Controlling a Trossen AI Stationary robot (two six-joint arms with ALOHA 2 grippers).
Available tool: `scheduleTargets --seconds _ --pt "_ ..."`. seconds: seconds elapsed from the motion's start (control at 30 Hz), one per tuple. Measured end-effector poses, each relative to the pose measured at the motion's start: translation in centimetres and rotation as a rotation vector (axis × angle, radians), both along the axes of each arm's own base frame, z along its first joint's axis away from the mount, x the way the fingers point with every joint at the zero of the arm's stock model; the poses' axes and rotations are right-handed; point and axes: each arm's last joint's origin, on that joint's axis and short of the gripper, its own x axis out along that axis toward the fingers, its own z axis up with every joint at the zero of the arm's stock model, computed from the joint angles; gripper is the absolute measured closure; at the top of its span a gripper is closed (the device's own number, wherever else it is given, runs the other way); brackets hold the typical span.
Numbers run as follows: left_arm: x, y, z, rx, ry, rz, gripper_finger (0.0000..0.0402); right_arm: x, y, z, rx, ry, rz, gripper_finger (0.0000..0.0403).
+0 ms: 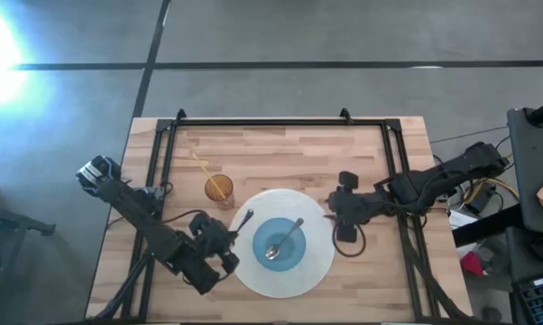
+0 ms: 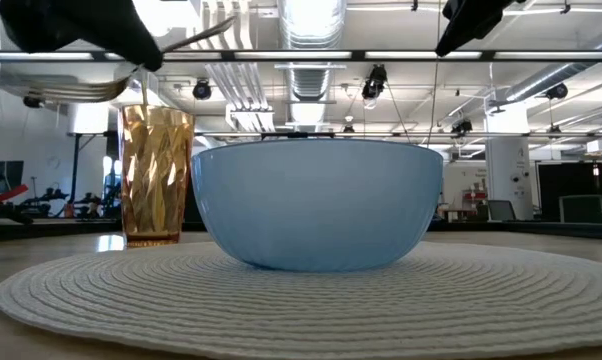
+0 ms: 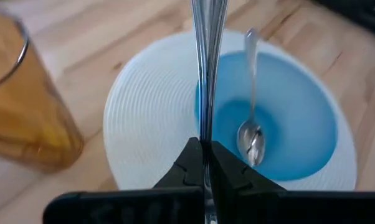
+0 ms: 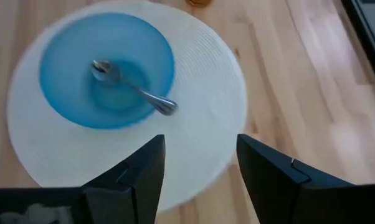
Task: Pick & Place Utensil
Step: Put the silver fork into the blue bowl on the white mat
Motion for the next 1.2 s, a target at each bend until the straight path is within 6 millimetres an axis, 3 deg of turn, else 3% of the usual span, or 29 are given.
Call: scheduleTargets --seconds 0.27,0.53,1.2 --pt "1.2 0.3 0.6 0.106 -0.084 -0.022 0.0399 0.6 1.6 -1.9 0.049 -0.113 0.048 0.0207" --pt "2.6 1.4 1.0 0.169 -0.094 -0.017 0.0398 1.4 2.0 -3.2 0.078 -0.259 0.067 0.0207" --pt "4.1 2.6 1.6 0.330 -0.140 0.026 0.0398 2.5 2.5 -3.9 0.055 -0.674 0.140 0.0221"
